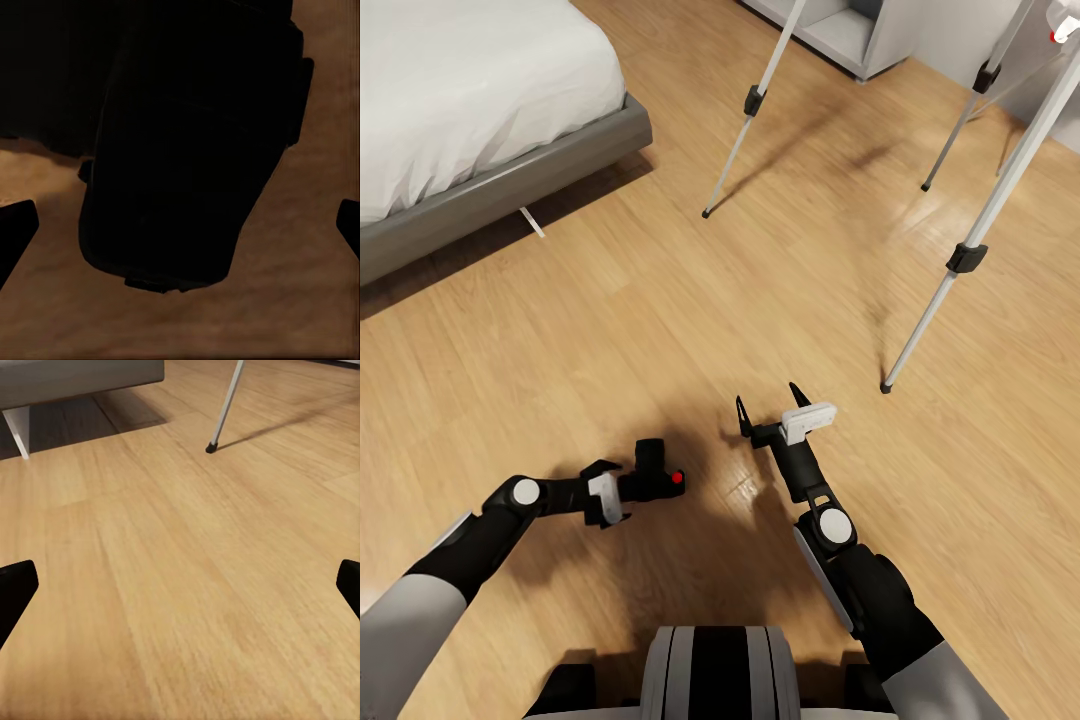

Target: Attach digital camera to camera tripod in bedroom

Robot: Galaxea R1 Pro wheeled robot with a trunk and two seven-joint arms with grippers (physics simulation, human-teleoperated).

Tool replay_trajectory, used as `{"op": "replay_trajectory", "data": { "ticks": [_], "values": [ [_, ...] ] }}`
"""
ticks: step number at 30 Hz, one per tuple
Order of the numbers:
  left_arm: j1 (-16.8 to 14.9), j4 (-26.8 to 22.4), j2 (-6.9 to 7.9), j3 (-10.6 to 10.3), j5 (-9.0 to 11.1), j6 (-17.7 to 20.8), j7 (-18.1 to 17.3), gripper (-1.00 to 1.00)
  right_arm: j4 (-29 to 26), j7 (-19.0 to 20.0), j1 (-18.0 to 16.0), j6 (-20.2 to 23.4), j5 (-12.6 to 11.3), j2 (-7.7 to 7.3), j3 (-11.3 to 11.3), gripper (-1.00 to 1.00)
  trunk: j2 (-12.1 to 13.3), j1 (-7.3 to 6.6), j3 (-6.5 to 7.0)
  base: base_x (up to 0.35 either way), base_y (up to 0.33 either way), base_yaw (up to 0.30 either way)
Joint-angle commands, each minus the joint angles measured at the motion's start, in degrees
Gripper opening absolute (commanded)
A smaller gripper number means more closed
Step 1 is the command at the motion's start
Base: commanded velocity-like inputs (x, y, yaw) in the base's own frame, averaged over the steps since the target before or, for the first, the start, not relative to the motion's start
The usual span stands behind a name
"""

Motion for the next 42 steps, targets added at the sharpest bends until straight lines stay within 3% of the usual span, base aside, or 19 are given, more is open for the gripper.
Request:
{"op": "replay_trajectory", "data": {
  "ticks": [1,8,23,42],
  "values": [
    [0.0,0.6,0.00,0.0,-0.5,-1.1,0.1,1.00,0.0,-0.4,0.0,-0.1,0.2,-0.02,0.1,1.00,0.0,-0.01,-0.03,0.000,0.000,0.000],
    [0.0,2.9,0.08,0.1,-0.5,-3.1,1.6,1.00,0.0,-0.4,0.0,-0.1,0.2,-0.02,0.1,1.00,0.0,-0.01,-0.03,0.000,0.000,0.000],
    [0.0,6.8,-0.06,0.1,-0.5,-3.6,5.0,1.00,0.0,-0.4,0.0,-0.1,0.2,-0.02,0.1,1.00,0.0,-0.01,-0.03,0.000,0.000,0.000],
    [-0.1,7.2,-0.68,0.2,-0.5,-3.8,9.3,1.00,0.0,-0.4,0.0,-0.1,0.2,-0.02,0.1,1.00,0.0,-0.01,-0.03,0.000,0.000,0.000]
  ]
}}
